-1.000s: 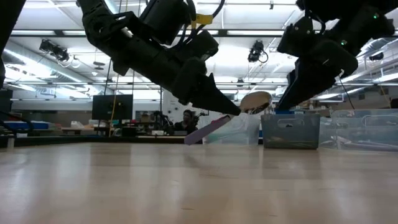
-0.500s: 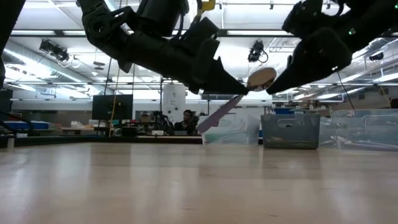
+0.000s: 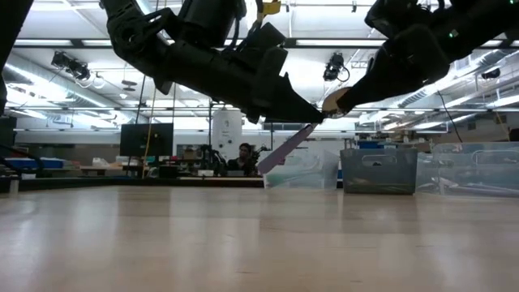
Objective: Sort silverware by color (type)
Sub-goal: Put the purple spoon into the right transparent bin
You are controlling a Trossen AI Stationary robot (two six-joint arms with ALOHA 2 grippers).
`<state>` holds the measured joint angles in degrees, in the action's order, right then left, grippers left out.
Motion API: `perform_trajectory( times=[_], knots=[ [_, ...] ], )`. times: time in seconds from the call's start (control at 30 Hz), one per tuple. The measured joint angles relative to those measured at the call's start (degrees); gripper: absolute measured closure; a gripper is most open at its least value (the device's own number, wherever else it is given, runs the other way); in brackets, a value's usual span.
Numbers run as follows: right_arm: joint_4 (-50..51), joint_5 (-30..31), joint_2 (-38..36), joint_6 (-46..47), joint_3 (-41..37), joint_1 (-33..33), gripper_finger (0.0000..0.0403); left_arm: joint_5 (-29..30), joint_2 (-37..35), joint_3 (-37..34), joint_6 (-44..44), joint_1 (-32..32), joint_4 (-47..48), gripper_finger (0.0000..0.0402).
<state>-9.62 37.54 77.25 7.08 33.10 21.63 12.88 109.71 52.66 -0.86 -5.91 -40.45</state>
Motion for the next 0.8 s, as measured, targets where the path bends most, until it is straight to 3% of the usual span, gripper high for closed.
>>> perform_trajectory(
  times=[0.27, 0.57, 0.67, 0.8],
  knots=[
    [0.18, 1.14, 0.00, -0.93, 0.00, -0.13, 0.0389, 0.57, 0.00, 0.00, -2.35, -0.08, 0.00, 0.0387],
    [1.66, -0.55, -0.06, -2.15, 0.00, -0.02, 0.0381, 1.19, 0.00, 0.00, -3.43, -0.37, -0.53, 0.0237],
    [5.78, -1.33, -1.52, -1.63, 0.02, -0.08, 0.0387, 1.19, 0.00, 0.00, -6.08, -0.37, 0.26, 0.0214],
    [19.48, -2.71, -5.66, 3.67, 2.91, -1.67, 0.0387, 1.14, 0.00, 0.00, -8.84, -0.37, 1.51, 0.0211]
  ],
)
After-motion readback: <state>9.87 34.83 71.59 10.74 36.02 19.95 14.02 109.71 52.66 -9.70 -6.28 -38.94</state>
